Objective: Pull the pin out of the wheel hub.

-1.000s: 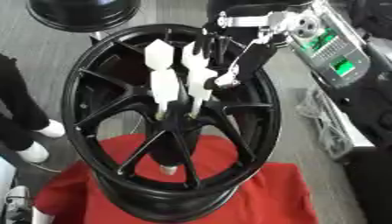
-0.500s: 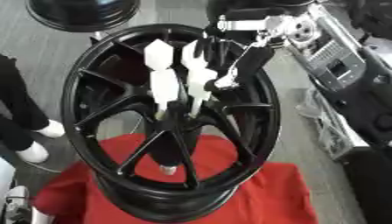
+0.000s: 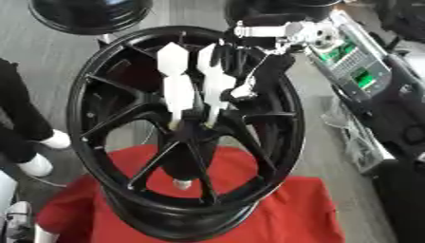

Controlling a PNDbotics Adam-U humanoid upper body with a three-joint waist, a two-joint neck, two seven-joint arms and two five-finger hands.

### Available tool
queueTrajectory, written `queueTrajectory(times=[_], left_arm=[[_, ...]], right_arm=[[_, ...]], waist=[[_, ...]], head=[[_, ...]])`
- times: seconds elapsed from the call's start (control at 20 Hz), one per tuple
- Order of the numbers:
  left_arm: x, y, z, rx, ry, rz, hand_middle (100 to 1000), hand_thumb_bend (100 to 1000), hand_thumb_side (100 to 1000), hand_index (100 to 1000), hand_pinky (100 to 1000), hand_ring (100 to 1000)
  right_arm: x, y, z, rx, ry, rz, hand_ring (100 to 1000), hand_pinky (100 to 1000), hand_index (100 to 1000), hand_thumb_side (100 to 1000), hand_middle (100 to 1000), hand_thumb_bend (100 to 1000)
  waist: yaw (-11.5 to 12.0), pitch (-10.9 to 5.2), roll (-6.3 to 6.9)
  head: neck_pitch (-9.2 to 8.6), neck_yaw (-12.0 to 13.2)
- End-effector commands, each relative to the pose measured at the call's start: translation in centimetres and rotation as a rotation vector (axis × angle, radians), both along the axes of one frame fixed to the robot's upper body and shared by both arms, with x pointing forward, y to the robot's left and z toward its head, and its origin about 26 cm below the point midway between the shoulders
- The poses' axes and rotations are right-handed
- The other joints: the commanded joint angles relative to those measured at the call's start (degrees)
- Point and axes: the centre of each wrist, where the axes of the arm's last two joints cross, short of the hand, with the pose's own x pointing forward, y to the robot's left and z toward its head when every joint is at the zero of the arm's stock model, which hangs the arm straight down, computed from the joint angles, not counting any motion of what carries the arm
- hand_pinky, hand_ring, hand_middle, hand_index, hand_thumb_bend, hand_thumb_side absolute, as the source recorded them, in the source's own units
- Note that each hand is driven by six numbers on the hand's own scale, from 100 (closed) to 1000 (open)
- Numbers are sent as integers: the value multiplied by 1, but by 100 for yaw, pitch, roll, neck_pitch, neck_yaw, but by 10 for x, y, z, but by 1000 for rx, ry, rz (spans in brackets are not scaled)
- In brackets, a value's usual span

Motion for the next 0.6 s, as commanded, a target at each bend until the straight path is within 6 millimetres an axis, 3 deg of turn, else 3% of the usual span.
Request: queueTrajectory(times=[0.05,0.6], left_arm=[[2,3,12,33,-23,-1,732,180,831,804,774,822],[2,2,12,35,-21,-4,730,180,832,799,774,822]], right_arm=[[0,-3,7,-1,-27,-10,545,672,710,251,560,440],[2,-3,3,-3,-22,-18,534,661,700,244,550,436]], waist=[[2,-59,28],[20,-51,25]], head=[[-11,-20],[-11,-40]])
